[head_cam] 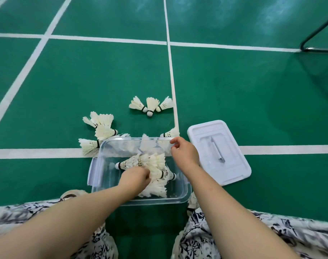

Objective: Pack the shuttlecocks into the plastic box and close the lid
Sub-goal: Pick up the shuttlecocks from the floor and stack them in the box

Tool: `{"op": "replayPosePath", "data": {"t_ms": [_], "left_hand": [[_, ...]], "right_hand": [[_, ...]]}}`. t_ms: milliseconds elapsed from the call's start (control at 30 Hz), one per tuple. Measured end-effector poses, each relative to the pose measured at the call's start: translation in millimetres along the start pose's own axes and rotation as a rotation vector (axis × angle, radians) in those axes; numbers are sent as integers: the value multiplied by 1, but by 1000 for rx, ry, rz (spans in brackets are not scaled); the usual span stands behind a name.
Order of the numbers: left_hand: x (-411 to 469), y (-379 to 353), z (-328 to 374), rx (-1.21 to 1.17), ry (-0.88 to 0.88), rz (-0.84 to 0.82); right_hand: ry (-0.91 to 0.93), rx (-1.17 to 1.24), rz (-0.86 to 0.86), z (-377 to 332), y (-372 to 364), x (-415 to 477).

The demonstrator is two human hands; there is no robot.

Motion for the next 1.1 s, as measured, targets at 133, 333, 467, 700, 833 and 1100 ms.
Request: {"op": "replayPosePath", "data": {"t_ms": [133,333,467,700,833,1100], "left_hand": [[2,-12,1,85,-28,-113],[8,-20,-3,-18,27,-182],[6,-18,-14,-172,84,-201],[-8,-4,-19,-228,72,-133],[-11,42,-17,-285,23,16],[-13,148,-44,-452,-1,311]], "right_hand": [[33,-160,-48,-4,-9,-5],[31,-177,-81,-5,-11,-7],[-6,-59,-85,-2,-7,-12],[-14,135,-27,-3,8,-22],[11,170,-6,-14,11,-25],[101,227,1,-66,12,-18]]}}
Point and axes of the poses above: each hand's wrist, its own x-axis towards the middle knuckle, its own y-axis out of the back of the hand, z = x × y, the point moved 9 cm from there along x, towards the middle knuckle, and after that the axes turned 10 degrees about x, right-handed, at the moved point
